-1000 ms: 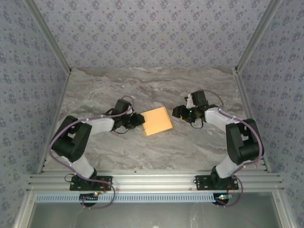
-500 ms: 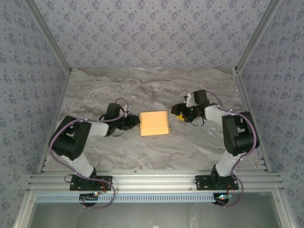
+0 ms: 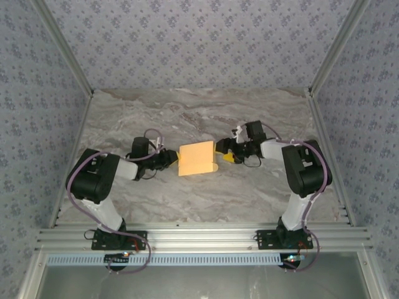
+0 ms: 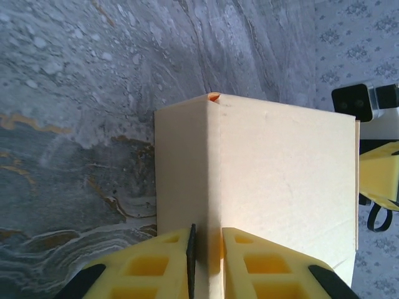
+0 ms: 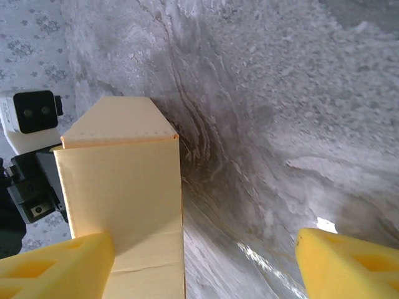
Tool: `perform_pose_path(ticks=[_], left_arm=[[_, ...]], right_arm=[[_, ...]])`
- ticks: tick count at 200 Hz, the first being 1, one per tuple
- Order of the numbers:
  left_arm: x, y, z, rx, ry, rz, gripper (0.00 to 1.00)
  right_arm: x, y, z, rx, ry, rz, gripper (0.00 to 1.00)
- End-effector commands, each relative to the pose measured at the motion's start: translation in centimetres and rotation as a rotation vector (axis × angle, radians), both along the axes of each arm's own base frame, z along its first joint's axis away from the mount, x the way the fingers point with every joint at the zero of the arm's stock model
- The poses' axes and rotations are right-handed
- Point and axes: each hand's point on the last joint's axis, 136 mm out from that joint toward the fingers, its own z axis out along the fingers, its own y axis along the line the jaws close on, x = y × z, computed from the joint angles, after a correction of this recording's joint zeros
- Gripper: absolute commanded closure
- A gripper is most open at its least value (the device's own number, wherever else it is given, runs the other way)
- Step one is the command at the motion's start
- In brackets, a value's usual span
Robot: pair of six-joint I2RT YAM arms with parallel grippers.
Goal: Fold the paper box
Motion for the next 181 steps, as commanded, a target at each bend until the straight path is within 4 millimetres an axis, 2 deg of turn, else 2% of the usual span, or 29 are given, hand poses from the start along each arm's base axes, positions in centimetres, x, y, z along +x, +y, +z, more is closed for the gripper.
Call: perform_pose_path(ticks=[1,37,62,94,146,181], left_arm=[[-1.5,0.3,-2.3,0.057,0.087,-0.005,0.82],[-1.6,0.4,-2.5,0.07,0.099,-0.004,0.82],[-1.8,1.0,-3.6,0.118,0.142,0.02,0.83],[-2.0,1.8,-4.9,0.178,0.175,0.038,0.83],[-1.8,1.7,-5.3,0.187,0.199,0.035,0.84],[-2.0,1.9,-5.9,0.206,0.219,0.037,0.84]], right_arm=[[-0.2,2.7,0.5,0.062,0.022,0.027,0.2],[-0.2,3.3,0.9,0.08,0.032,0.014,0.21],[-0.1,2.3,1.0,0.083,0.039,-0.029,0.22],[0.0,1.2,2.3,0.107,0.014,-0.037,0.21],[-0.5,1.6,3.3,0.142,-0.025,0.001,0.19],[0.0,0.0,4.5,0.127,-0.069,-0.068,0.19]])
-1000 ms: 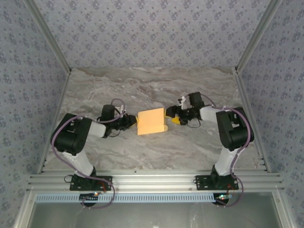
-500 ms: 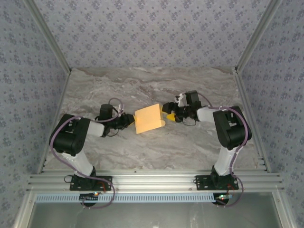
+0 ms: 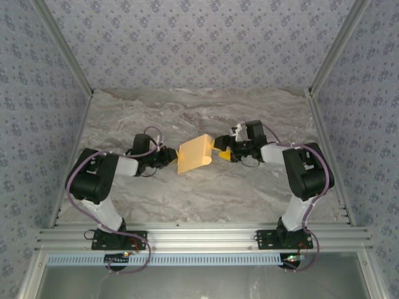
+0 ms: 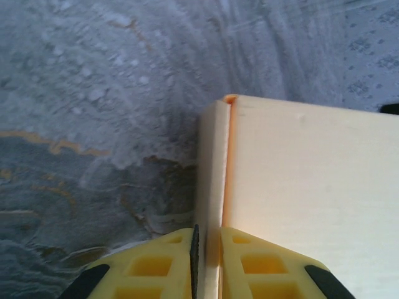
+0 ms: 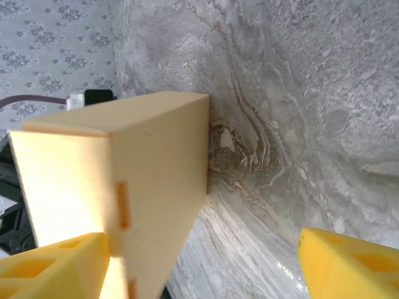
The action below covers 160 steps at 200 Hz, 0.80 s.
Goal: Fold the paper box
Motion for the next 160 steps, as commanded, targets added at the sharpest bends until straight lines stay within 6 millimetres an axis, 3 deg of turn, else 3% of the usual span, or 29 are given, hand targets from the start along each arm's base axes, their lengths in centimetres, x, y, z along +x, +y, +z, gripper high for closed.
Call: perform_pose_path(ticks=[1,34,84,136,151,160], left_arm=[[-2.8,1.3,-4.7,0.117,0.169,0.01,0.84],[-2.9,1.3,-4.9,0.139,0.18,0.0,0.83],[-2.5,1.1,-3.8,0.141,0.156,-0.006,0.82],[-1.9,1.0,-2.6,0.131,0.135,-0.008,0.81],[-1.6,1.1,-1.7,0.115,0.118,0.002,0.8],[-1.3,1.4,-0.9,0.103,0.104,0.017,0.79]], right_arm=[[0.3,-0.9,1.8,0.002,-0.051,-0.032,0.19],[0.1,-1.9,2.9,-0.028,-0.089,-0.053,0.19],[-0.4,-1.0,3.5,-0.155,-0.152,0.024,0.18],[2.4,-3.5,4.7,-0.403,-0.225,-0.01,0.21],[3.0,-4.5,4.5,-0.511,-0.22,-0.02,0.23],[4.1,-4.9,5.4,-0.562,-0.247,-0.034,0.24]])
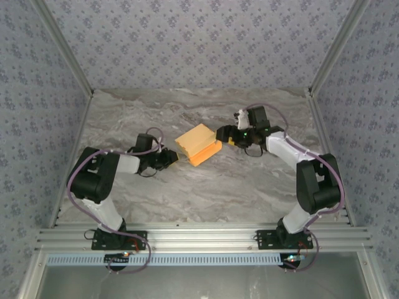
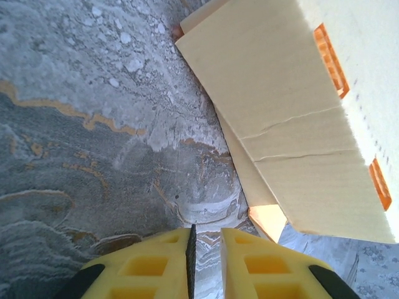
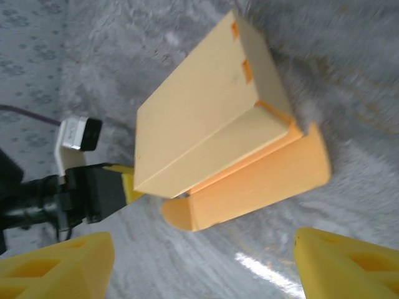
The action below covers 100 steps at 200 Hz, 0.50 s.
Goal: Fold the paper box
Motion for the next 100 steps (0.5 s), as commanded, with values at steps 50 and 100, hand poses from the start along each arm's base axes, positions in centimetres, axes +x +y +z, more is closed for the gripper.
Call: perform_pose_path(ticks=[50,100], left_arm=[[1.0,3.0,6.2,0.084,-0.112,0.094,0.75],[3.0,2.6,7.8,0.089,-0.129,0.106,0.61]], right_arm=[[4.3,-1.8,-1.0,-0.247,-0.011,-0.004,0.29],[7.6,0.8,-3.3,-0.219,0.037,0.07,0.27]])
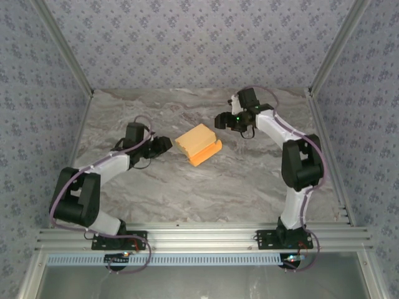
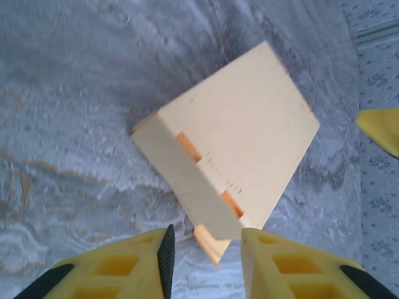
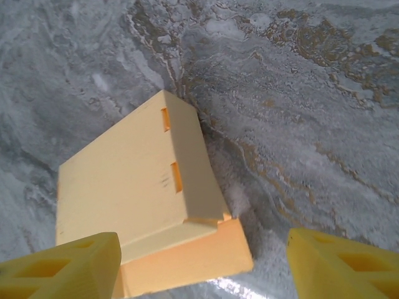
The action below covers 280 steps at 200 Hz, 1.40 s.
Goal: Fold the paper box
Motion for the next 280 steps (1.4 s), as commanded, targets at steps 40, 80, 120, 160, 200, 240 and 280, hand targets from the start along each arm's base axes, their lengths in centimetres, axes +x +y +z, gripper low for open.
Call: perform_pose_path(ticks=[40,80,120,160,200,240,280], left_arm=[[1.8,-1.6,-0.7,0.02,0.037,-0.032,0.56],[2.7,-3.1,-2.7,0.117,0.063,-0.092,0.56],[1.8,-3.7,-5.8,0.181,0.123,-0.114,0.56],[0.7,-3.3,-7.3,0.247,0.14,-0.114,0.6],[-0.5,-2.3,-8.7,0.27,0.153,-0.104,0.67],[-1.2,-2.1,-9.5,0.203,0.141,-0.111,0.72],[-1.6,-1.5,-10.1,0.122,0.117,-0.103,0.76]], right_arm=[[1.6,1.4,-2.8,0.064,0.102,0.069,0.28],[1.6,1.9,-4.1,0.134,0.151,0.075,0.29],[1.2,2.6,-4.7,0.234,0.204,0.093,0.3],[1.0,2.3,-5.4,0.28,0.242,0.08,0.3],[0.8,2.1,-6.0,0.296,0.265,0.081,0.31],[0.8,2.7,-6.3,0.341,0.296,0.111,0.3],[0.3,3.8,-6.3,0.402,0.334,0.137,0.3]])
